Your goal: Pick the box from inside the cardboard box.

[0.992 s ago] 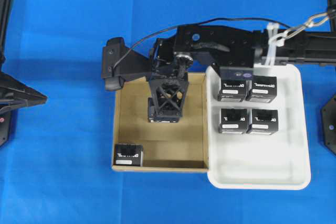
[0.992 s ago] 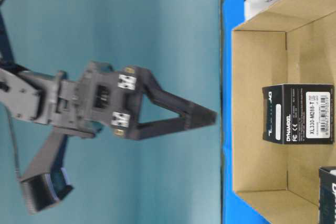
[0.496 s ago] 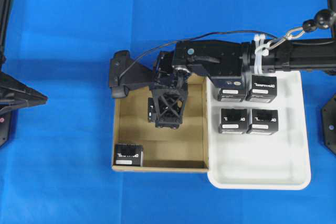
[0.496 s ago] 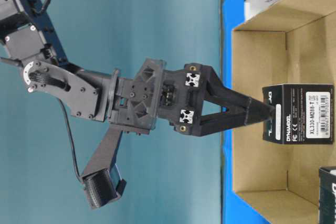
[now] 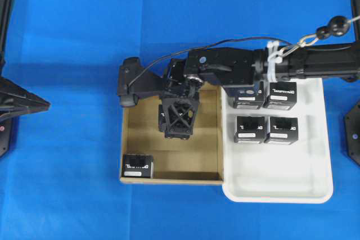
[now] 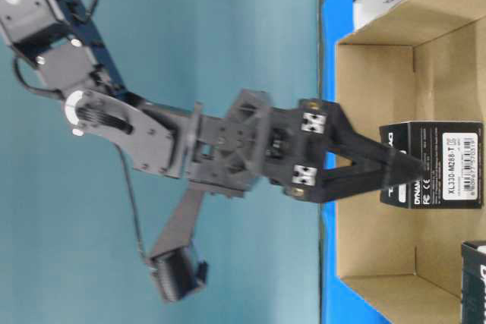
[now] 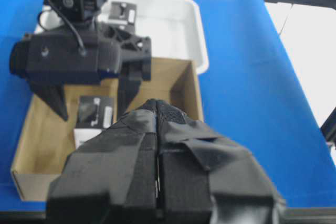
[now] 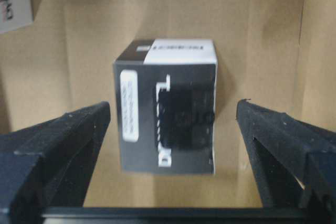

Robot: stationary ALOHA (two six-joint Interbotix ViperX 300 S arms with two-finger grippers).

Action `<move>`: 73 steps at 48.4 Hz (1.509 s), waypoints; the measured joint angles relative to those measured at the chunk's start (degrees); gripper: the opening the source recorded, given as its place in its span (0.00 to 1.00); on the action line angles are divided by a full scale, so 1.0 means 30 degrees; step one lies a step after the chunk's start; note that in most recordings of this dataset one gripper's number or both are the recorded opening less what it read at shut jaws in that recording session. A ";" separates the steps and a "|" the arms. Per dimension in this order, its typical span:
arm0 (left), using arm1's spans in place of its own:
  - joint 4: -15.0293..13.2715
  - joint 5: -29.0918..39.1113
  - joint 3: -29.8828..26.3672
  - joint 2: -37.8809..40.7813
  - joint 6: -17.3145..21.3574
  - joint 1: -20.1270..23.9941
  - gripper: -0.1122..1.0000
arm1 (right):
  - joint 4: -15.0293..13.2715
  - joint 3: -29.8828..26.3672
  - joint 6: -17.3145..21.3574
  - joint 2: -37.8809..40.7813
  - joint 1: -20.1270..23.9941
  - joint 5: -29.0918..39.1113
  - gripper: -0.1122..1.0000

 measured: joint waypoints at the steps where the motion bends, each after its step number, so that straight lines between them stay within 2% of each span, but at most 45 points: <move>1: 0.0000 0.0000 0.0000 0.0000 0.0000 0.0000 0.05 | 0.0000 0.0000 0.0000 0.0088 0.0000 -0.0088 0.99; 21: 0.0000 0.0293 0.0000 0.0000 0.0000 0.0029 0.05 | 0.0117 0.0205 0.0000 0.0703 0.0029 -0.0908 0.98; 26: 0.0000 0.0469 0.0000 0.0000 0.0000 0.0000 0.05 | 0.0117 0.0410 0.0000 0.0703 0.0059 -0.0908 0.88; 32: 0.0000 0.0498 0.0029 0.0000 0.0000 0.0000 0.05 | 0.0117 0.0527 0.0029 0.0645 0.0176 -0.0908 0.66; 47: 0.0000 0.0557 0.0000 0.0000 0.0000 0.0000 0.05 | 0.0117 0.0117 0.0176 0.0000 0.0439 -0.0762 0.66; 56: 0.0000 0.0557 0.0000 0.0000 -0.0029 0.0000 0.05 | 0.0117 -0.0820 0.0264 -0.1699 0.0410 0.1084 0.66; 73: 0.0000 0.0557 -0.0029 0.0000 -0.0029 0.0000 0.05 | 0.0146 -0.2783 0.0352 -0.4629 0.0381 0.6621 0.66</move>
